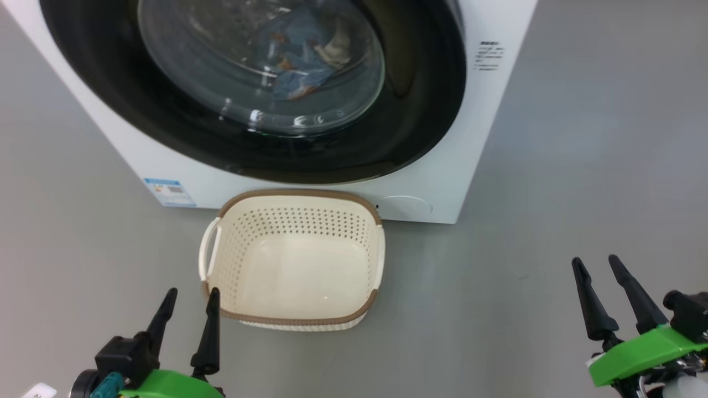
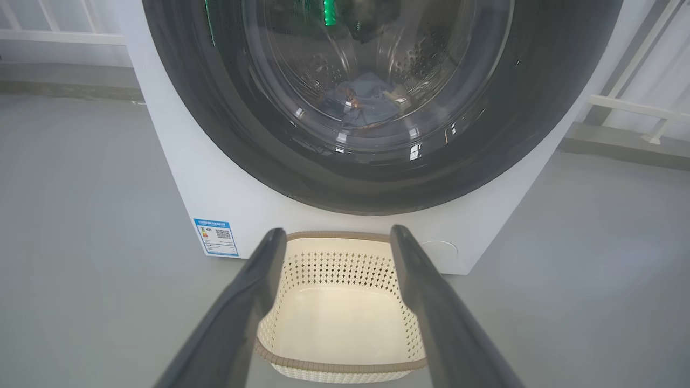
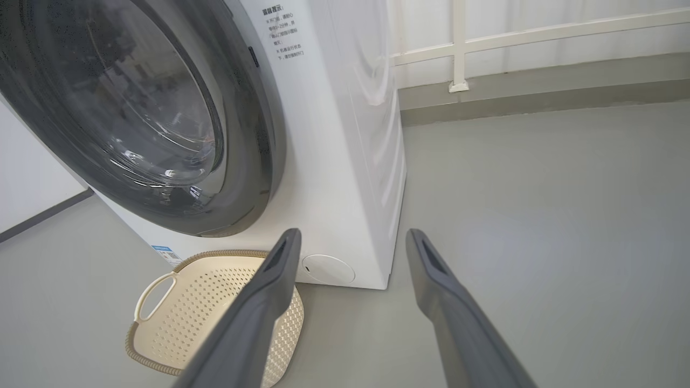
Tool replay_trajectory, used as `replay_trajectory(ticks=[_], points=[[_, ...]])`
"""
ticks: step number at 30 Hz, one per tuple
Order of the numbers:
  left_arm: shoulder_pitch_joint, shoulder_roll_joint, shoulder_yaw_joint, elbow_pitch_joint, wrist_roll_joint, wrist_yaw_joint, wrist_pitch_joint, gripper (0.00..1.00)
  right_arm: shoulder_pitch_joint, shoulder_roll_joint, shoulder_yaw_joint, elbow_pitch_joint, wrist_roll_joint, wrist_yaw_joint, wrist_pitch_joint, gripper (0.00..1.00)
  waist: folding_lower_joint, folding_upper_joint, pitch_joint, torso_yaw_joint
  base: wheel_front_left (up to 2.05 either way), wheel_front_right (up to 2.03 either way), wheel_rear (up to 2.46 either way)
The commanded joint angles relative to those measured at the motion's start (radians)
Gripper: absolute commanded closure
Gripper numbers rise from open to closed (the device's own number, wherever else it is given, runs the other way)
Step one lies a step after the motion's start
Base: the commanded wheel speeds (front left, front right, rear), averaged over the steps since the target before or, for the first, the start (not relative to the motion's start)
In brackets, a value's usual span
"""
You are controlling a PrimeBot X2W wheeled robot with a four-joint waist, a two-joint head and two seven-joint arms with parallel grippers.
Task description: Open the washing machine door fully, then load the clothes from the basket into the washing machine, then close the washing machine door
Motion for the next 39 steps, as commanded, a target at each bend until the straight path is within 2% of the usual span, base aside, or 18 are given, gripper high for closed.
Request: replay_trajectory(ticks=[1,10,20,39], points=[[-0.002,0.017,0.037,-0.02,0.0,-0.002,-0.006,0.0,0.021,-0.008,0.003,-0.024,-0.008,-0.006,-0.005,0.0,0.0001,0.0,-0.038,-0.048,0.0,0.0,0.0],[0.038,0.029,0.064,-0.027,-0.004,-0.003,-0.006,0.0,0.08,0.008,-0.033,-0.04,-0.012,-0.006,-0.005,0.0,0.0001,0.0,-0.068,-0.117,0.0,0.0,0.0],[0.091,0.04,0.084,-0.041,-0.001,-0.003,-0.006,0.0,0.129,0.012,-0.045,-0.061,-0.015,-0.006,-0.005,0.0,0.0001,0.0,-0.105,-0.152,0.0,0.0,0.0],[0.12,0.036,0.114,-0.051,-0.017,-0.003,-0.006,0.0,0.158,0.026,-0.054,-0.069,-0.017,-0.006,-0.005,0.0,0.0001,0.0,-0.119,-0.161,0.0,0.0,0.0]])
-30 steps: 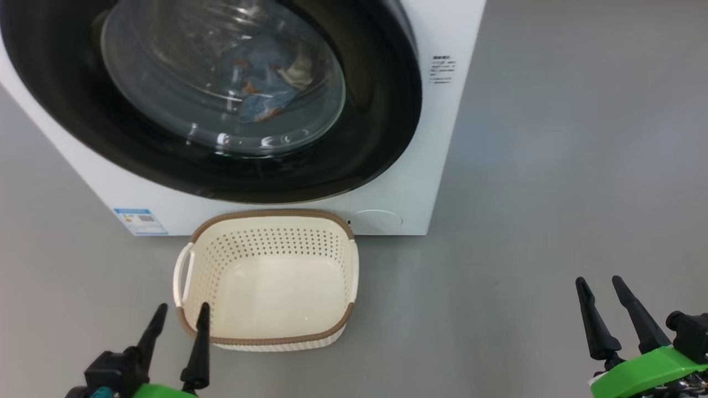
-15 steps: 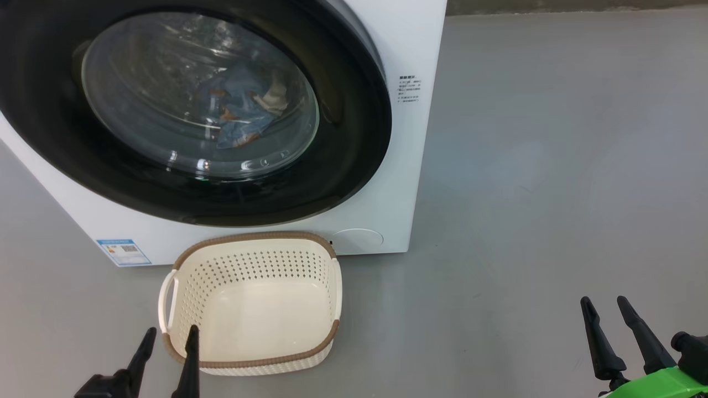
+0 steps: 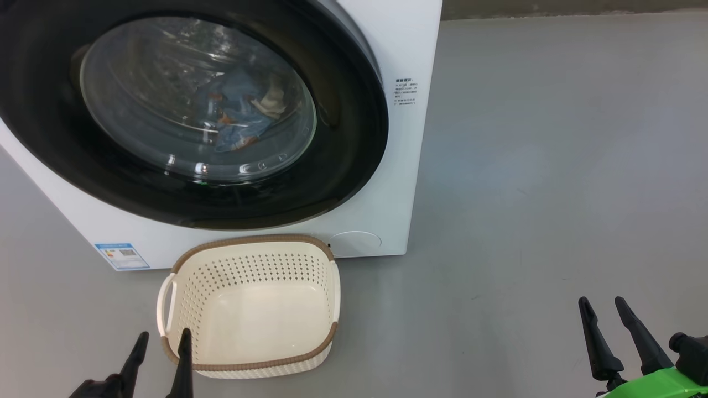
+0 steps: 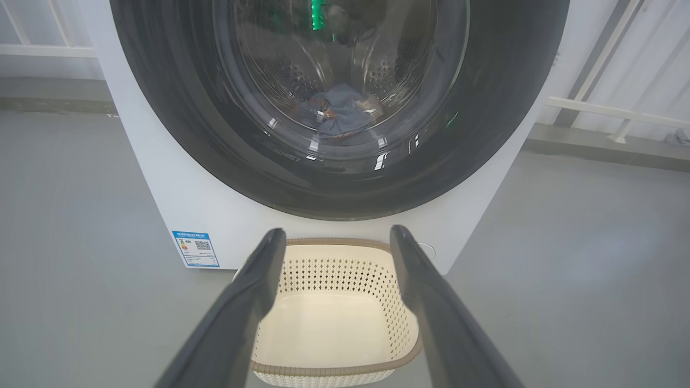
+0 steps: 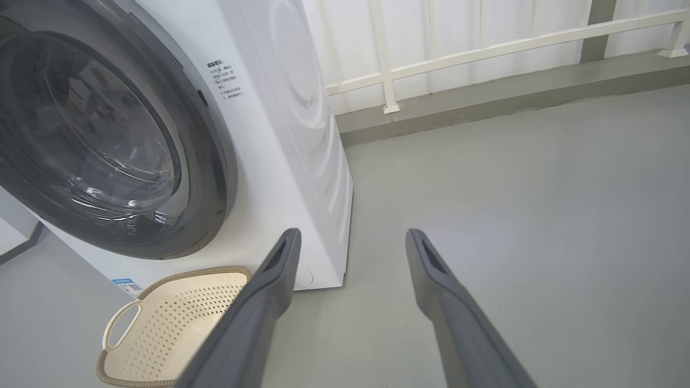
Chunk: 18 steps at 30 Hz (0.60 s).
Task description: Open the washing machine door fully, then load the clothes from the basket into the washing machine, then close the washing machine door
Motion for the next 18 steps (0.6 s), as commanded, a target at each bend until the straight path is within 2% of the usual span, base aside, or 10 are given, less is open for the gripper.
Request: replay_trajectory(ticks=[1,2,3,9,16,18], points=[[-0.008,0.018,0.037,-0.03,-0.008,-0.003,-0.007,0.0,0.012,-0.019,0.016,-0.025,-0.01,-0.006,-0.005,0.0,0.0,-0.0001,-0.001,-0.001,0.0,0.0,0.0],[-0.007,0.017,0.036,-0.033,-0.012,-0.003,-0.007,0.0,0.012,-0.019,0.016,-0.025,-0.01,-0.006,-0.005,0.0,0.0,-0.0001,-0.002,-0.001,0.0,0.0,0.0],[0.001,-0.001,0.0,-0.005,-0.003,0.0,0.0,1.0,0.0,0.0,0.0,0.0,0.0,0.0,0.0,1.0,0.0,-0.0001,-0.002,-0.001,0.0,0.0,0.0],[0.007,-0.027,-0.014,0.063,-0.004,0.0,0.002,1.0,0.0,0.046,0.009,0.072,0.002,0.0,0.002,1.0,0.0,-0.0001,-0.002,-0.001,0.0,0.0,0.0],[0.0,-0.026,-0.008,0.059,-0.081,0.0,0.022,1.0,-0.005,0.053,0.003,0.064,0.065,0.0,0.022,1.0,0.0023,-0.0001,-0.007,0.001,0.0,0.0,0.0],[-0.002,-0.026,-0.007,0.059,-0.103,0.0,0.028,1.0,-0.006,0.055,0.002,0.063,0.084,0.0,0.028,1.0,0.0012,-0.0001,-0.008,0.001,0.0,0.0,0.0]])
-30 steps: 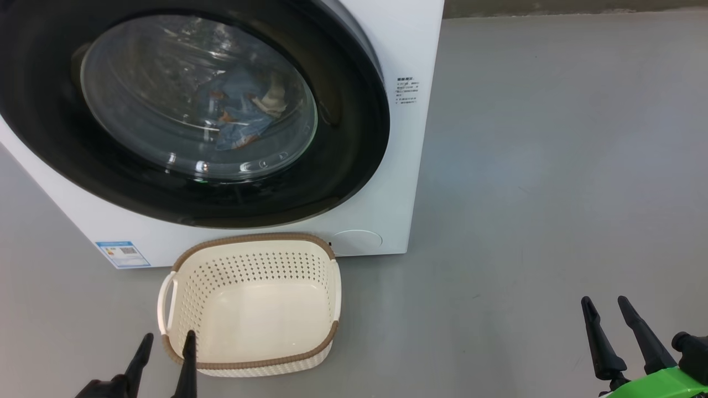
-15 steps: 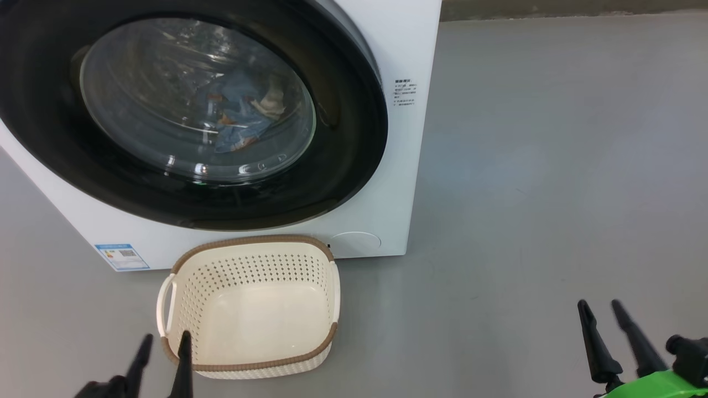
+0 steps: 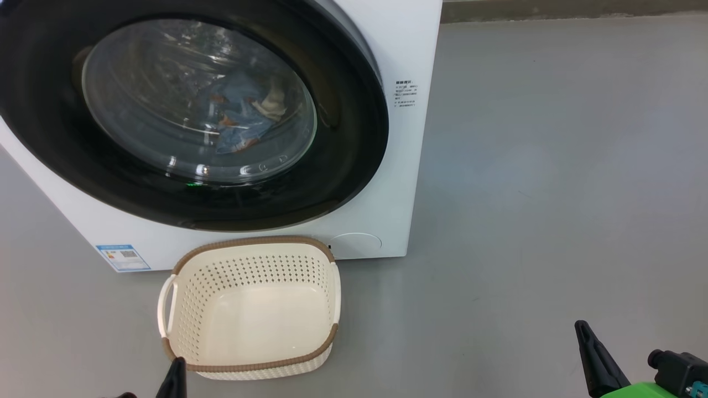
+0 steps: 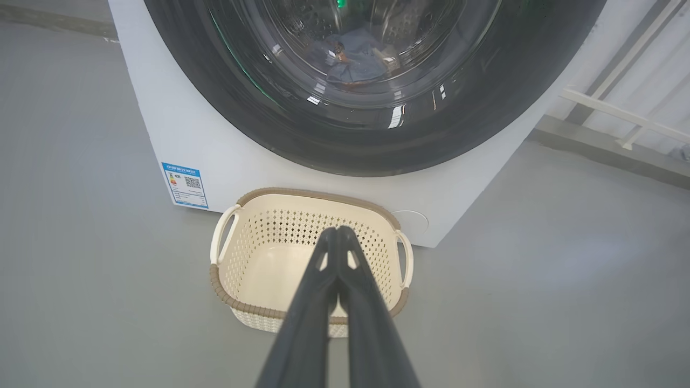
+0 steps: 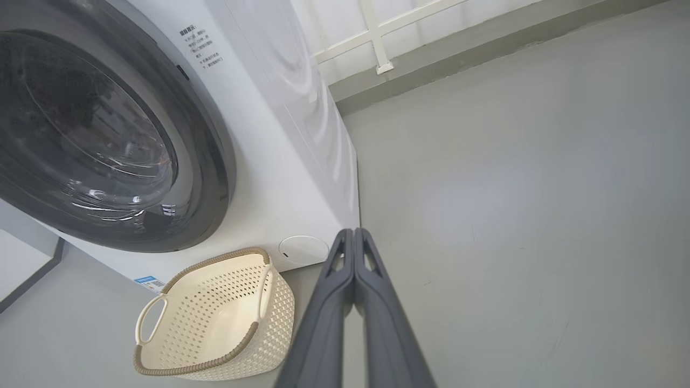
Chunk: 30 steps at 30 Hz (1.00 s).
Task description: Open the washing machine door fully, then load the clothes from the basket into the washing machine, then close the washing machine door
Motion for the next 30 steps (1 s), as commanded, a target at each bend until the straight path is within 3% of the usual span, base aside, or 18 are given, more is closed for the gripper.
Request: replay_trajectory(ticks=[1,30], points=[[-0.023,0.013,0.009,-0.022,-0.03,0.0,0.004,1.0,-0.007,-0.011,-0.006,-0.026,0.025,0.0,0.005,1.0,-0.0012,0.0,0.001,0.0,0.0,0.0,0.0],[-0.061,0.018,0.033,-0.027,-0.339,-0.001,0.086,1.0,-0.035,0.02,-0.029,-0.048,0.279,-0.002,0.087,1.0,-0.0016,0.0,-0.009,0.008,0.0,0.0,0.0]])
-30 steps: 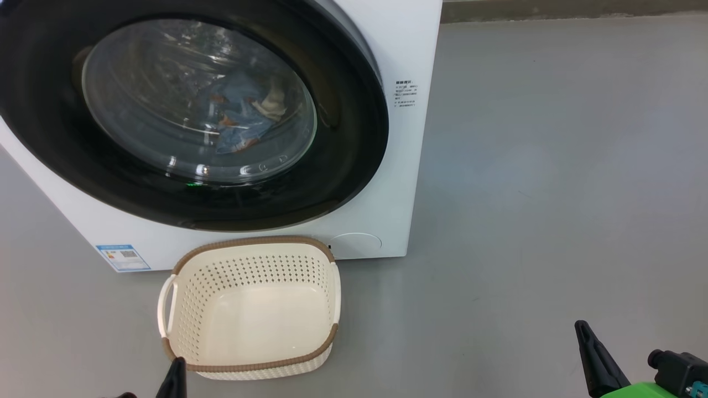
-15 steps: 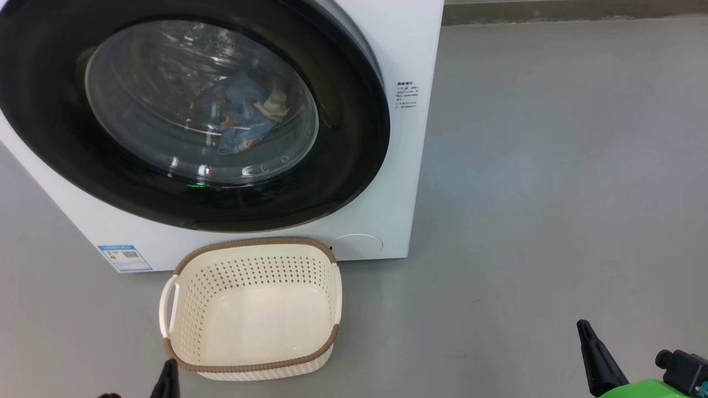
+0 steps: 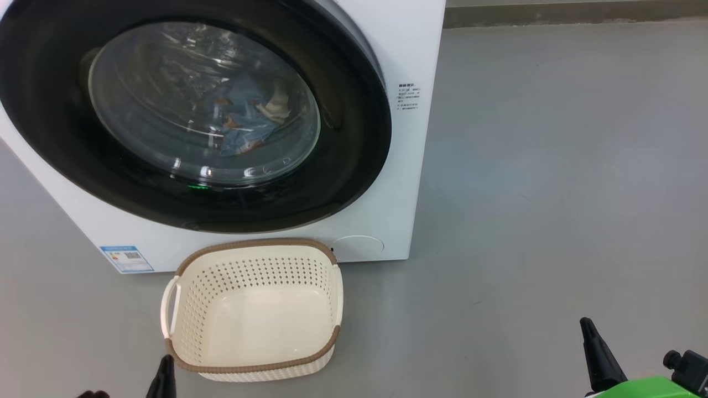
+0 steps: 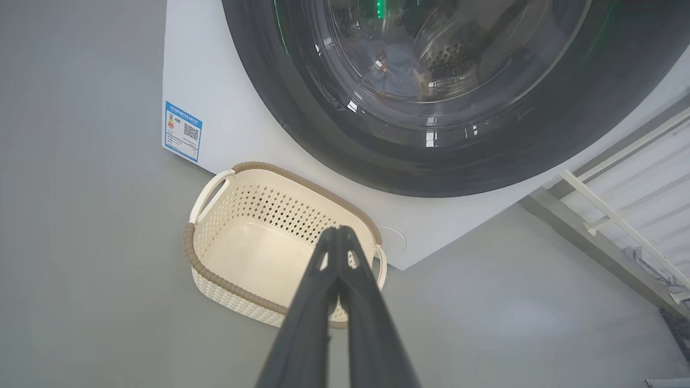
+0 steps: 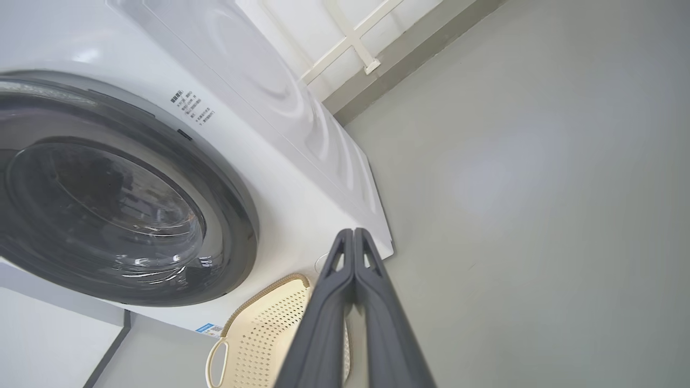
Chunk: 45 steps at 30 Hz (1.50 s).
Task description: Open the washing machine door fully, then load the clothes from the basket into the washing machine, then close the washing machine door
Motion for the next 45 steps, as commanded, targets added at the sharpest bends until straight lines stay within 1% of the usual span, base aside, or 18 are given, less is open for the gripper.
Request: replay_trajectory(ticks=[1,31,45], points=[[-0.047,0.017,0.02,-0.026,-0.033,-0.001,0.007,1.0,-0.031,-0.005,0.001,-0.029,0.029,-0.002,0.007,1.0,0.0,-0.0001,-0.001,0.0,0.0,0.0,0.0],[-0.087,0.023,0.046,-0.033,-0.374,-0.002,0.098,1.0,-0.059,0.029,-0.025,-0.054,0.309,-0.003,0.099,1.0,0.0,-0.0001,-0.012,0.008,0.0,0.0,0.0],[-0.103,0.025,0.057,-0.036,-0.518,-0.002,0.136,1.0,-0.071,0.043,-0.036,-0.065,0.426,-0.004,0.137,1.0,0.0,-0.0001,-0.017,0.011,0.0,0.0,0.0]])
